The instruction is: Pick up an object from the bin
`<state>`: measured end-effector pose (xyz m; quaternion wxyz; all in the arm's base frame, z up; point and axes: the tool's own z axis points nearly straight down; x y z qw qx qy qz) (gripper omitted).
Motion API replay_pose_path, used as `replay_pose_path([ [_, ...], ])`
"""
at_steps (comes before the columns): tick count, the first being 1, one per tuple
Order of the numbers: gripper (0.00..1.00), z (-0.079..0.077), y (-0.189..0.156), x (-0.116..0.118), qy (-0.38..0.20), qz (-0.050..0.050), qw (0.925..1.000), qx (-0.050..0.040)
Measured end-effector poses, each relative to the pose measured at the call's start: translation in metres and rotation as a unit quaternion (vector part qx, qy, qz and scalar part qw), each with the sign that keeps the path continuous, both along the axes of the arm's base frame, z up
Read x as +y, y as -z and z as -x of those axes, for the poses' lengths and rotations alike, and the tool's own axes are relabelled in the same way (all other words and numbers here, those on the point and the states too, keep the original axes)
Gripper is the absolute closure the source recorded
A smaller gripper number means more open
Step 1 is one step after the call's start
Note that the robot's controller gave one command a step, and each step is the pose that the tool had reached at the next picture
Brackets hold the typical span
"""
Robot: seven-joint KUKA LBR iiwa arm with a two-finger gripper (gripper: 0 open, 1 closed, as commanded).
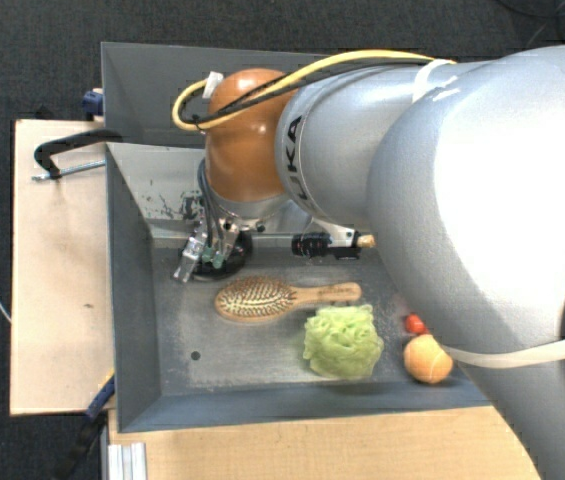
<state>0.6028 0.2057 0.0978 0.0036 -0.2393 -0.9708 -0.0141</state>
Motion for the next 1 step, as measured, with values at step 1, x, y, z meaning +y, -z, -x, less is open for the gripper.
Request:
replay_pose_path([
  [1, 1.00, 0.0048, -0.0011, -0.0032, 0.002, 0.000, 1.0000, -0.0040],
])
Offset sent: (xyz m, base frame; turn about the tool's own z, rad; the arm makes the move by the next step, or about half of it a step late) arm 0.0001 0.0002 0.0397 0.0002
